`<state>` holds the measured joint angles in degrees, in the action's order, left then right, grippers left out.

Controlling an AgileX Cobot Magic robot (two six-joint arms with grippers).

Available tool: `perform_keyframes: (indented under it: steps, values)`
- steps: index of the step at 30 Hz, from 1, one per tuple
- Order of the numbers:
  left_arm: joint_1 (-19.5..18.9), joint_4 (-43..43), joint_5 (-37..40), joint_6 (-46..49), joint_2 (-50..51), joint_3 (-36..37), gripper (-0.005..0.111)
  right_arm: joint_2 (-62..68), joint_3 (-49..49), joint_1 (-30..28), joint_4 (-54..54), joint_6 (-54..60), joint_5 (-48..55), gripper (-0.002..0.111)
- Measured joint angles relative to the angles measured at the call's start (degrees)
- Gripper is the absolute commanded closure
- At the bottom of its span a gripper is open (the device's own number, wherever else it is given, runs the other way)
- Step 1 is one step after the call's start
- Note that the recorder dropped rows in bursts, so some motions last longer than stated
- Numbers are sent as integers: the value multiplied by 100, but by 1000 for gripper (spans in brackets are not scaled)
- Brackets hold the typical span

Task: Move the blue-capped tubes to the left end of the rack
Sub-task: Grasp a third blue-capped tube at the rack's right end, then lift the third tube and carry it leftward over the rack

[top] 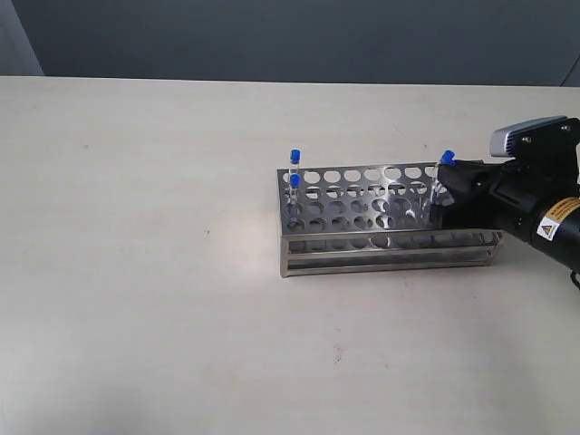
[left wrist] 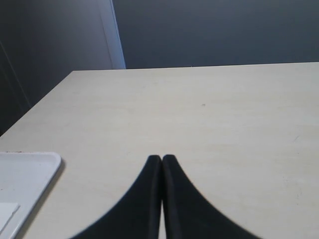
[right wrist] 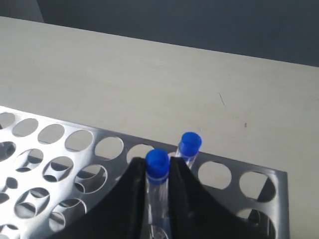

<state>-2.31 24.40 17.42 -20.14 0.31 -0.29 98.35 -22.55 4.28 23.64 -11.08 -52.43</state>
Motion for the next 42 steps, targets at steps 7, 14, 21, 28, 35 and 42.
perform_keyframes:
  steps: [7,14,21,28,35,42]
  values:
    - [0,0,0,0,0,0,106,0,0,0,-92,63,-2,109]
    - [0,0,0,0,0,0,106,0,0,0,-135,63,-11,109]
    - [0,0,0,0,0,0,106,-328,0,0,-184,63,40,109]
    - [0,0,0,0,0,0,106,-610,0,0,-171,63,269,109]
    - [0,0,0,0,0,0,106,-926,0,0,127,-176,386,109]
    - [0,0,0,0,0,0,106,-1336,0,0,577,-508,468,109]
